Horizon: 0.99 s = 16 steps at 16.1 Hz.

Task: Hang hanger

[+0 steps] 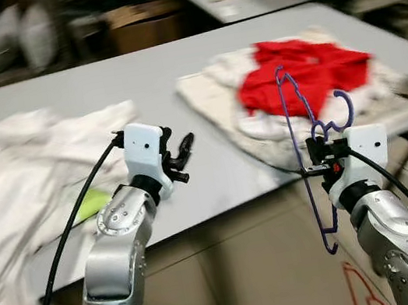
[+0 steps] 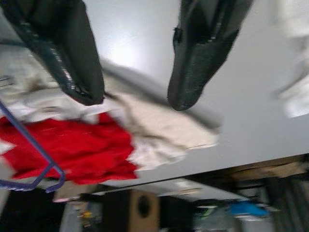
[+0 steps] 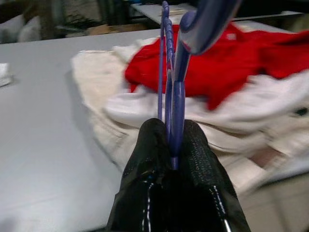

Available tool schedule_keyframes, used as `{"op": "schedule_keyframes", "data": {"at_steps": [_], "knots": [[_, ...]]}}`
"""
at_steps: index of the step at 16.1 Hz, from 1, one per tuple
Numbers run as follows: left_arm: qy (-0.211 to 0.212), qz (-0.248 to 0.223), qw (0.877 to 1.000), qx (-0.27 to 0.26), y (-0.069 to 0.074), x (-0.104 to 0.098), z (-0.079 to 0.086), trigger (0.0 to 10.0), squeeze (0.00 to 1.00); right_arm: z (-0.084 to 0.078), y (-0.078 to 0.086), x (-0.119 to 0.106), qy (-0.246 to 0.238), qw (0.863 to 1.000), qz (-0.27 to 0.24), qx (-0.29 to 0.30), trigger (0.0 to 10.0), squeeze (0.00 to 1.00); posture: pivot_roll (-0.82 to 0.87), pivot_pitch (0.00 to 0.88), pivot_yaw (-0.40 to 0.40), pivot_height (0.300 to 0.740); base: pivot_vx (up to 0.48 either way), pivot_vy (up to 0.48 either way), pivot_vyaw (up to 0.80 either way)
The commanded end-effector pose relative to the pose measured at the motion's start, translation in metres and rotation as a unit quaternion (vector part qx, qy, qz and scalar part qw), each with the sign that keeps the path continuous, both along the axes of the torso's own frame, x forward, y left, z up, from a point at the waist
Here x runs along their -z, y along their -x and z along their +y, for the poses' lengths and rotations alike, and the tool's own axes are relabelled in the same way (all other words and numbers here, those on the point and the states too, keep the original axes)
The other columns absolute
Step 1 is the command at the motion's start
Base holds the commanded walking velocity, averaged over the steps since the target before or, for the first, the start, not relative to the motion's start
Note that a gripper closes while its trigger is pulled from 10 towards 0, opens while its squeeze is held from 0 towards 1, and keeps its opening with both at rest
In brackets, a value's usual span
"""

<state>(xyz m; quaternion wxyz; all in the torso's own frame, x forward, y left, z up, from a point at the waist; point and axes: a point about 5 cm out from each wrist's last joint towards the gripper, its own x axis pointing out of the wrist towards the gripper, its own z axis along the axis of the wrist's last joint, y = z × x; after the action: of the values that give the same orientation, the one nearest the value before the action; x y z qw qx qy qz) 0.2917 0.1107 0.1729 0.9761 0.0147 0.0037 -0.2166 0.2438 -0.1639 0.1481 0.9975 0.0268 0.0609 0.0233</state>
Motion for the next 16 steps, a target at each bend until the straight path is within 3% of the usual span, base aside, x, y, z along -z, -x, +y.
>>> {"op": "schedule_keyframes", "data": {"at_steps": [1, 2, 3, 4, 5, 7, 9, 10, 11, 13, 16], "knots": [[0.003, -0.005, 1.0, -0.003, 0.004, -0.001, 0.0, 10.0, 1.0, -0.007, 0.003, -0.006, 0.008, 1.0, -0.01, 0.012, 10.0, 0.0, 0.03, 0.0, 0.005, 0.74, 0.0, 0.0, -0.8], [0.004, -0.015, 1.0, -0.003, 0.005, -0.002, 0.0, 10.0, 1.0, -0.007, 0.002, -0.009, 0.011, 1.0, -0.012, 0.011, 10.0, 0.0, 0.03, 0.0, 0.011, 0.74, 0.0, 0.0, -0.8], [0.006, -0.024, 1.0, -0.002, 0.007, -0.003, 0.001, 10.0, 0.67, -0.007, 0.002, -0.011, 0.013, 1.0, -0.016, 0.011, 10.0, 0.0, 0.02, 0.0, 0.015, 0.74, 0.0, 0.0, -0.8], [0.006, -0.029, 1.0, -0.002, 0.008, -0.004, 0.002, 10.0, 0.14, -0.007, 0.002, -0.013, 0.013, 1.0, -0.019, 0.013, 10.0, 0.0, 0.02, 0.0, 0.019, 0.74, 0.0, 0.0, -0.8], [0.006, -0.026, 1.0, 0.004, 0.012, -0.002, 0.003, 10.0, 0.0, -0.008, 0.006, -0.013, 0.012, 1.0, -0.018, 0.017, 10.0, 0.0, 0.02, 0.0, 0.028, 0.74, 0.0, 0.0, -0.8], [0.015, -0.019, 1.0, 0.003, 0.015, 0.001, 0.005, 10.0, 0.0, -0.008, 0.009, -0.011, 0.015, 1.0, -0.012, 0.021, 10.0, 0.0, 0.02, 0.001, 0.028, 0.74, 0.0, 0.0, -0.8], [-0.006, -0.016, 1.0, -0.018, 0.016, 0.006, 0.009, 10.0, 0.0, -0.009, 0.011, -0.012, 0.013, 1.0, -0.013, 0.018, 0.0, 0.0, 0.01, 0.007, 0.013, 0.74, 0.0, 0.0, -0.8], [-0.018, -0.022, 0.999, -0.03, 0.016, 0.007, 0.011, 10.0, 0.0, -0.01, 0.012, -0.014, 0.013, 1.0, -0.015, 0.016, 0.0, 0.0, 0.01, 0.015, -0.001, 0.74, 0.0, 0.0, -0.8], [-0.019, -0.027, 0.999, -0.032, 0.017, 0.007, 0.01, 10.0, 0.0, -0.011, 0.011, -0.014, 0.023, 1.0, -0.01, 0.012, 10.0, 0.0, 0.01, 0.017, -0.011, 0.74, 0.0, 0.0, -0.8], [-0.009, -0.031, 0.999, -0.031, 0.017, 0.003, 0.008, 10.0, 0.0, -0.011, 0.009, -0.015, 0.033, 0.999, -0.008, 0.006, 10.0, 0.0, 0.01, 0.019, -0.016, 0.74, 0.139, 0.0, -0.8], [-0.002, -0.032, 0.999, -0.039, 0.014, 0.0, 0.005, 10.0, 0.0, -0.008, 0.004, -0.022, 0.063, 0.998, -0.022, 0.001, 10.0, 0.0, 0.0, 0.022, -0.011, 0.74, 0.311, 0.0, 0.0]]}}
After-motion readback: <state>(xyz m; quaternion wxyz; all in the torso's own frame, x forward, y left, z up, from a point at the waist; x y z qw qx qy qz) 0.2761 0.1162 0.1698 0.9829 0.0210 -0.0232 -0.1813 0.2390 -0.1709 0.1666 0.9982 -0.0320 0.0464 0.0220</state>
